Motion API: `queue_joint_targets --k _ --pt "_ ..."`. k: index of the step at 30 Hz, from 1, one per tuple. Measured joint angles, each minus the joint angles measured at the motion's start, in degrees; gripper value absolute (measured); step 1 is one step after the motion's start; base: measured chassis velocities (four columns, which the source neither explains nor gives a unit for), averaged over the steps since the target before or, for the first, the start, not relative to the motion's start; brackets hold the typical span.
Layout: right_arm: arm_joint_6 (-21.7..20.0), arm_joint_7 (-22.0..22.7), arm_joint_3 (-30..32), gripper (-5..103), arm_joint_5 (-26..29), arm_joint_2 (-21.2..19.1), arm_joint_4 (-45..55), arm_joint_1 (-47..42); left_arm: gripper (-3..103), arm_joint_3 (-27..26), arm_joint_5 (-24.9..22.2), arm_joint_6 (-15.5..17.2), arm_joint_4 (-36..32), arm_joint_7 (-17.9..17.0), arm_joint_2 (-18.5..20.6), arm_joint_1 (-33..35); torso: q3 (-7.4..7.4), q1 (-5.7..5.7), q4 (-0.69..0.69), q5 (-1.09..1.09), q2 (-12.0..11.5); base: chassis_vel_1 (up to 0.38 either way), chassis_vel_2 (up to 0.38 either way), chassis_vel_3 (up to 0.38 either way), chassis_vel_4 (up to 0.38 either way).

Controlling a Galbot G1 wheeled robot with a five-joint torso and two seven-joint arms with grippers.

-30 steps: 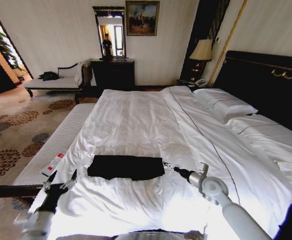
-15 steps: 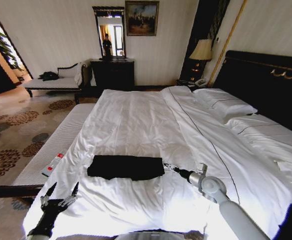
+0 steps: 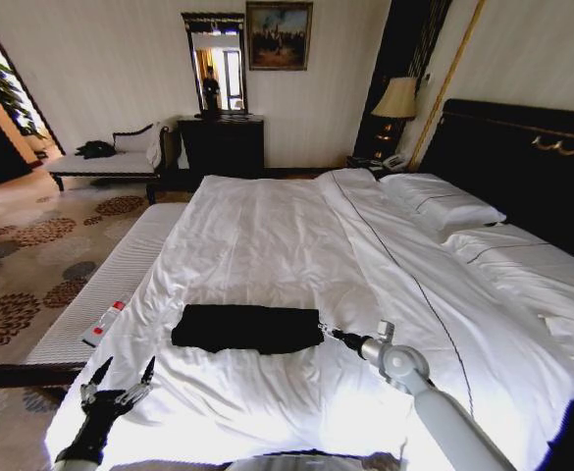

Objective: Fold the clothes on the bed.

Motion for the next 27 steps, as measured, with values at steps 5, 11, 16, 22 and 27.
queue_joint_targets --k 5,11,16,22,27 --pt "0.1 -0.4 -1.3 100 0.1 -0.1 -0.3 0.2 100 0.0 0.0 0.0 0.0 0.0 0.0 0.0 0.0 0.0 0.0 0.0 0.0 0.0 0.0 0.0 0.0" --pt "0.1 -0.5 -3.9 100 -0.1 -0.6 -1.5 1.9 100 0.0 -0.1 0.1 0.1 0.0 0.0 -0.1 0.0 0.0 -0.01 0.0 0.0 0.0 0.0 0.0 0.0" --pt "0.0 -0.3 -6.5 100 0.4 -0.3 -2.6 4.1 100 0.0 -0.1 0.1 0.1 0.0 0.1 -0.1 0.0 0.0 0.0 0.0 0.0 0.0 0.0 0.0 0.0" --pt "0.1 0.7 -9.4 100 0.3 0.6 -3.0 5.4 100 0.0 -0.1 0.1 0.1 0.0 0.1 -0.1 0.0 0.0 0.0 0.0 0.0 0.0 0.0 0.0 0.0" --pt "0.1 0.6 -10.7 100 0.1 0.7 -4.3 6.6 100 0.0 -0.1 0.2 0.1 0.0 0.1 -0.1 0.0 0.0 -0.01 -0.01 0.0 0.0 0.0 0.0 0.0"
